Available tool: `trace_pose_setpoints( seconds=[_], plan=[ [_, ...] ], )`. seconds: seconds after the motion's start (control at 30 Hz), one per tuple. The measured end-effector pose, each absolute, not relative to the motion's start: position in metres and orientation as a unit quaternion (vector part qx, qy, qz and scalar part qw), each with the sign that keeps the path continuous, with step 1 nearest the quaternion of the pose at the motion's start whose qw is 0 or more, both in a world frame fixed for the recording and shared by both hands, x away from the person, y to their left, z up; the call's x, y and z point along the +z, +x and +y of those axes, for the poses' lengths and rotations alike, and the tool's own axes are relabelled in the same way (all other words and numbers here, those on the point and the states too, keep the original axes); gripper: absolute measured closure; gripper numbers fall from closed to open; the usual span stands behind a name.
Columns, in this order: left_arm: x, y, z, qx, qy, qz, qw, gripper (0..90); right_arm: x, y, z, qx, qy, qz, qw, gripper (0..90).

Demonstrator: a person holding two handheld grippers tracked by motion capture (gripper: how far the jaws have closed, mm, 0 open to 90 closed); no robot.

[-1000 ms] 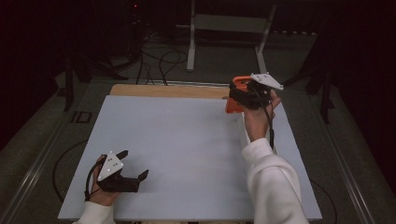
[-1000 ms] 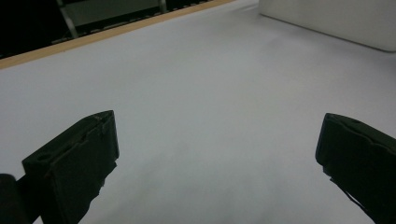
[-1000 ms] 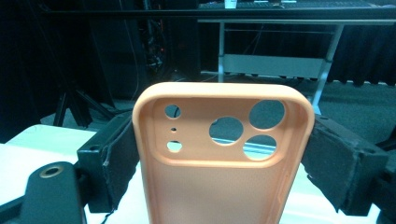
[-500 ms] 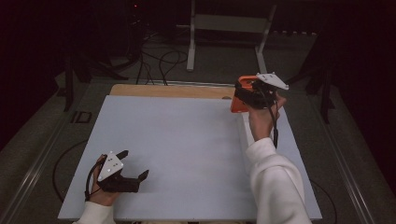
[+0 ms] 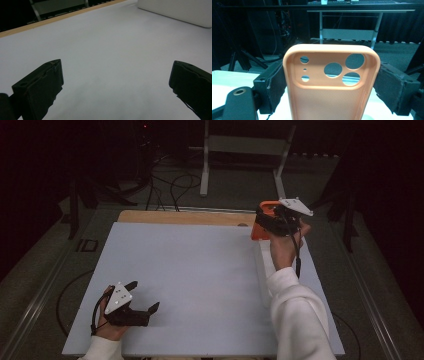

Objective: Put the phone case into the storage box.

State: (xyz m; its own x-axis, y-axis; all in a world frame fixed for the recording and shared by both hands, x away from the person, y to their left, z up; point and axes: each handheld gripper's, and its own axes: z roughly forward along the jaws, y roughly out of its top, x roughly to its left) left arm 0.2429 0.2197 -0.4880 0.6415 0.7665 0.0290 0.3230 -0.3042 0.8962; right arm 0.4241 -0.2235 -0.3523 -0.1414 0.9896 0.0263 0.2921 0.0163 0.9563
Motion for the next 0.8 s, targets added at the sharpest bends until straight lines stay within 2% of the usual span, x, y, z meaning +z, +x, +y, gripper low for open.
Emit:
trace_pose_setpoints(
  seconds=[0.8],
  plan=[
    [-0.487, 0.242, 0.22, 0.234, 0.772, 0.352, 0.474, 0.1, -0.36, 0.433, -0.235, 0.439, 0.547, 0.594, 0.394, 16.2]
  ],
)
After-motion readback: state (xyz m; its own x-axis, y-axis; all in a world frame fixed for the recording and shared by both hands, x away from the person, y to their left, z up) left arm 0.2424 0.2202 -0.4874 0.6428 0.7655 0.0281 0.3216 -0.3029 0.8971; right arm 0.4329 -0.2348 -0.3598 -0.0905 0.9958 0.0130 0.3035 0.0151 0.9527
